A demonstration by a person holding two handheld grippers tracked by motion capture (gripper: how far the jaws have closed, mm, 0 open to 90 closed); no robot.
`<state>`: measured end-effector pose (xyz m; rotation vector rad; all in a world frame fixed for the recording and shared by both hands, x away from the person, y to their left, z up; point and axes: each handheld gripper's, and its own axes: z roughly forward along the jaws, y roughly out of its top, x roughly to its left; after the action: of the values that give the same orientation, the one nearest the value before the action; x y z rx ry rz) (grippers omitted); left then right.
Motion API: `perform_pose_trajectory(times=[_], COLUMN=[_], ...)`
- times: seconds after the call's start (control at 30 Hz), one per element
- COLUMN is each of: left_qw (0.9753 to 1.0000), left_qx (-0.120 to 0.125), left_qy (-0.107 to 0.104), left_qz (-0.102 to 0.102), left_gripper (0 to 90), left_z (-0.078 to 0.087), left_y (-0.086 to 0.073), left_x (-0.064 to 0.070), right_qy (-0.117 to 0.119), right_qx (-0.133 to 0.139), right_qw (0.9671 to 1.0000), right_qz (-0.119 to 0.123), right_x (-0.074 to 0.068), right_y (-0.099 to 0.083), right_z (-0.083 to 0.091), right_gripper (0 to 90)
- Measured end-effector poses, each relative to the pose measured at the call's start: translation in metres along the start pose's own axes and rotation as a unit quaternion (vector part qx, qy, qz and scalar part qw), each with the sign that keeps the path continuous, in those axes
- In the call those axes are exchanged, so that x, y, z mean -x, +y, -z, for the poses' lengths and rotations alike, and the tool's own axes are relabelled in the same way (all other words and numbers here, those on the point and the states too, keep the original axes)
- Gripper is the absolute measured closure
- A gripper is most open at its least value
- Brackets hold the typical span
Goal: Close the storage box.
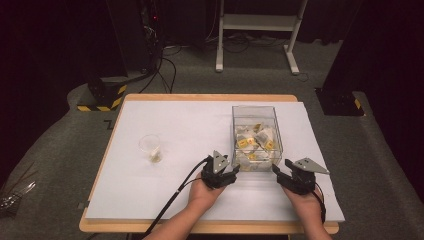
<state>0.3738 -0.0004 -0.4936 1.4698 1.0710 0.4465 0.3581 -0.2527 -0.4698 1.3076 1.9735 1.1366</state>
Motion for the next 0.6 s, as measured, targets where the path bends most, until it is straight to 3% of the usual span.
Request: perform_pose_trajectory(times=[0.3,0.6], left_qw=[0.9997,0.9993], left_qx=[-0.003,-0.008], left_qy=[0.018,0.035], left_qz=[0.013,0.010], left_gripper=[40.3,39.4], left_z=[-0.014,-0.025], left_y=[0.005,0.005], left_x=[-0.006,-0.009], right_qy=[-0.009,-0.019], right_qx=[0.004,0.008], right_qw=[0.9999,0.9997], right_qz=[-0.011,-0.014], right_x=[0.005,0.005], right_y=[0.008,0.015], right_z=[-0.011,-0.018], right_gripper=[44.7,44.7])
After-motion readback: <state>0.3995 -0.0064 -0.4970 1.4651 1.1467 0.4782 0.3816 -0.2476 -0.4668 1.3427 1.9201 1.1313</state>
